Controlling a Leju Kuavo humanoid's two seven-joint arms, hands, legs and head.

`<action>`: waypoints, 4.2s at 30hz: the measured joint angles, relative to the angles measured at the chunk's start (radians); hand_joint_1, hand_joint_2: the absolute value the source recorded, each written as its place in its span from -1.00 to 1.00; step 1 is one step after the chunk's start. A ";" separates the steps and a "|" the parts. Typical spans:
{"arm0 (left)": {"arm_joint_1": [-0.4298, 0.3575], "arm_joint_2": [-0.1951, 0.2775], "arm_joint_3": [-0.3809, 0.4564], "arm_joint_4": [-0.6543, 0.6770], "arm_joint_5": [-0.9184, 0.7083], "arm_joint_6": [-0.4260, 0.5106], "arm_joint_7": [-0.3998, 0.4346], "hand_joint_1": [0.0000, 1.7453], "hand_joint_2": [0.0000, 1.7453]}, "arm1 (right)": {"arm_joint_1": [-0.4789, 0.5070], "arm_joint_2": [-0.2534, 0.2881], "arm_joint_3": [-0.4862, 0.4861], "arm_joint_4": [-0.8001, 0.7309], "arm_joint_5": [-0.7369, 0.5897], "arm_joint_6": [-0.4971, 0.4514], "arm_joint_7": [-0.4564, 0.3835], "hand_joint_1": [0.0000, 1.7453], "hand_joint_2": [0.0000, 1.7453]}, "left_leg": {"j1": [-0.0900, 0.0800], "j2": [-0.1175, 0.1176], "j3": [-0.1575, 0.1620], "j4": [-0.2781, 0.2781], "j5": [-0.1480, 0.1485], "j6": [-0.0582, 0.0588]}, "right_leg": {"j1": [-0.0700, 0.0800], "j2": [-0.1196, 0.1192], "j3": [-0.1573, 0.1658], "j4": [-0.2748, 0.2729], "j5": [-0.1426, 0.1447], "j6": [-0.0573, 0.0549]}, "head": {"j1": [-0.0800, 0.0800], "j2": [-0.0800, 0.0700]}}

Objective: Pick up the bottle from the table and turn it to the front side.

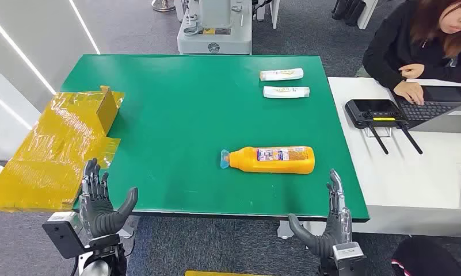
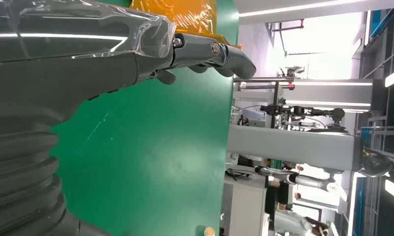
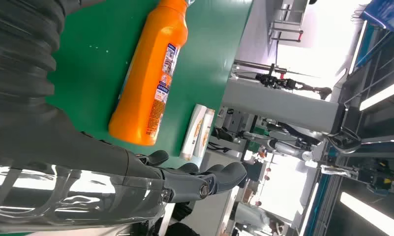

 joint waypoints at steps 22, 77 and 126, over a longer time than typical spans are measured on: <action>-0.166 -0.014 -0.045 0.153 0.043 -0.067 -0.009 -1.00 1.00 | -0.092 -0.122 -0.024 0.028 0.400 0.078 0.188 -1.00 1.00 | 0.000 0.000 0.000 0.002 0.000 0.000 | 0.000 0.001 0.000 0.000 0.002 0.000 | 0.000 0.000; -0.452 -0.016 -0.210 0.505 0.153 -0.194 -0.037 -1.00 1.00 | -1.086 -0.036 0.607 1.097 0.362 0.800 0.487 -1.00 1.00 | 0.000 0.000 -0.004 0.006 0.006 0.004 | 0.000 0.001 -0.001 0.001 0.008 0.003 | 0.000 0.000; -0.403 -0.016 -0.190 0.495 0.121 -0.178 0.003 -1.00 1.00 | -1.051 -0.070 0.772 1.065 0.475 0.568 0.476 1.00 1.00 | 0.000 0.000 -0.003 0.006 0.005 0.004 | 0.000 0.001 0.000 0.000 0.008 0.003 | 0.000 0.000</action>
